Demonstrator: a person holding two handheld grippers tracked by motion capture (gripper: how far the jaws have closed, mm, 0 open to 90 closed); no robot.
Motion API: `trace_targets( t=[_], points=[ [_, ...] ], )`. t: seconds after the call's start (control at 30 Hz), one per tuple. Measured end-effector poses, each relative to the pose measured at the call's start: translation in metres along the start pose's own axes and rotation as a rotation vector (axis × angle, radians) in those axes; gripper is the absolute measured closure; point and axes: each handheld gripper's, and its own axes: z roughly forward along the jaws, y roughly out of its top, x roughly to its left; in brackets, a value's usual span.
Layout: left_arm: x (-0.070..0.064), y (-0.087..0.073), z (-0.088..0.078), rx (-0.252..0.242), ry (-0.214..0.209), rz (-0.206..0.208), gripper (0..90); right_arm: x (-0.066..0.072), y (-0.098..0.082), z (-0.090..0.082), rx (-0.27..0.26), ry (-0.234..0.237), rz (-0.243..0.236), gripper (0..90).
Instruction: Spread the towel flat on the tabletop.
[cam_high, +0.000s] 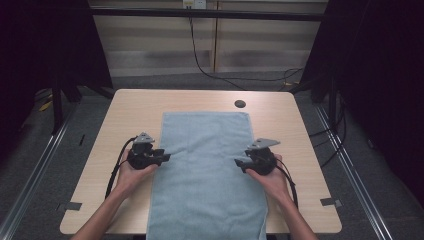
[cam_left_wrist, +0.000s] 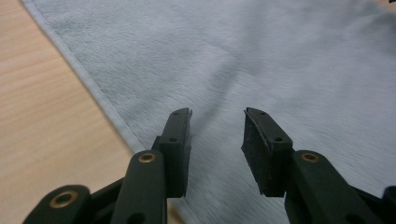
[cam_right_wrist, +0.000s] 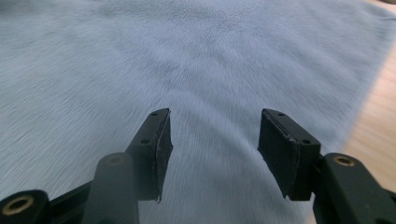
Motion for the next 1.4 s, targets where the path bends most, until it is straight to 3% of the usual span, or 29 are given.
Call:
trace_targets(
  t=[0.03, 0.1, 0.17, 0.2, 0.27, 0.33, 0.4, 0.43, 0.53, 0.6, 0.63, 0.73, 0.8, 0.87, 0.97, 1.03, 1.07, 1.1, 1.23, 1.27, 1.33, 1.4],
  points=[
    [0.003, -0.001, 0.004, -0.01, 0.008, -0.028, 60.7, -0.001, 0.003, 0.009, 0.006, 0.007, 0.014, 44.2],
    [0.006, -0.004, 0.008, 0.0, 0.005, -0.039, 60.6, -0.002, 0.005, 0.017, 0.019, 0.003, 0.026, 44.0],
    [0.006, -0.01, 0.006, 0.016, -0.01, -0.029, 60.0, -0.002, 0.001, 0.029, 0.048, 0.009, 0.027, 42.7],
    [0.003, -0.011, 0.004, 0.032, -0.021, -0.016, 59.7, 0.0, -0.002, 0.028, 0.044, 0.004, 0.031, 42.7],
    [-0.001, -0.013, 0.002, 0.037, -0.027, -0.012, 59.7, 0.003, -0.007, 0.02, 0.056, 0.012, 0.011, 42.6],
    [-0.011, -0.019, -0.005, 0.067, -0.069, 0.02, 59.7, 0.01, -0.015, 0.009, 0.071, 0.027, -0.007, 42.6],
    [-0.019, -0.024, -0.008, 0.062, -0.096, 0.03, 59.7, 0.017, -0.027, -0.006, 0.071, 0.036, -0.014, 42.6],
    [-0.025, -0.027, -0.01, 0.061, -0.108, 0.054, 59.7, 0.02, -0.033, -0.011, 0.064, 0.037, -0.013, 42.6],
    [-0.037, -0.032, -0.015, 0.066, -0.12, 0.068, 59.6, 0.029, -0.048, -0.029, 0.064, 0.046, -0.021, 42.6],
    [-0.049, -0.038, -0.02, 0.067, -0.112, 0.104, 59.6, 0.035, -0.055, -0.037, 0.062, 0.049, -0.023, 42.5],
    [-0.057, -0.045, -0.026, 0.078, -0.123, 0.103, 59.6, 0.038, -0.058, -0.04, 0.063, 0.052, -0.025, 42.4],
    [-0.062, -0.053, -0.036, 0.081, -0.133, 0.098, 59.8, 0.049, -0.065, -0.047, 0.053, 0.061, -0.029, 41.8],
    [-0.071, -0.067, -0.051, 0.093, -0.148, 0.111, 59.8, 0.057, -0.067, -0.051, 0.069, 0.073, -0.039, 41.2],
    [-0.073, -0.075, -0.059, 0.092, -0.178, 0.079, 59.7, 0.068, -0.07, -0.056, 0.077, 0.092, -0.051, 40.6],
    [-0.071, -0.077, -0.063, 0.087, -0.195, 0.068, 59.3, 0.077, -0.072, -0.062, 0.088, 0.106, -0.056, 39.8],
    [-0.068, -0.071, -0.061, 0.068, -0.185, 0.055, 56.4, 0.075, -0.071, -0.062, 0.085, 0.129, -0.038, 39.1],
    [-0.068, -0.071, -0.061, 0.068, -0.185, 0.055, 55.0, 0.071, -0.068, -0.062, 0.058, 0.136, -0.029, 39.5],
    [-0.062, -0.06, -0.057, 0.037, -0.168, 0.055, 54.2, 0.066, -0.065, -0.061, 0.029, 0.136, -0.015, 39.1],
    [-0.049, -0.043, -0.048, 0.003, -0.15, 0.046, 52.5, 0.043, -0.048, -0.053, -0.021, 0.1, 0.021, 38.7],
    [-0.04, -0.033, -0.04, -0.017, -0.121, 0.044, 52.5, 0.038, -0.045, -0.049, -0.024, 0.093, 0.03, 39.2],
    [-0.035, -0.029, -0.036, -0.019, -0.118, 0.031, 52.2, 0.028, -0.037, -0.041, -0.018, 0.067, 0.024, 39.5],
    [-0.02, -0.018, -0.025, -0.043, -0.094, -0.013, 52.3, 0.017, -0.026, -0.036, -0.031, 0.051, 0.038, 39.7]
  ],
)
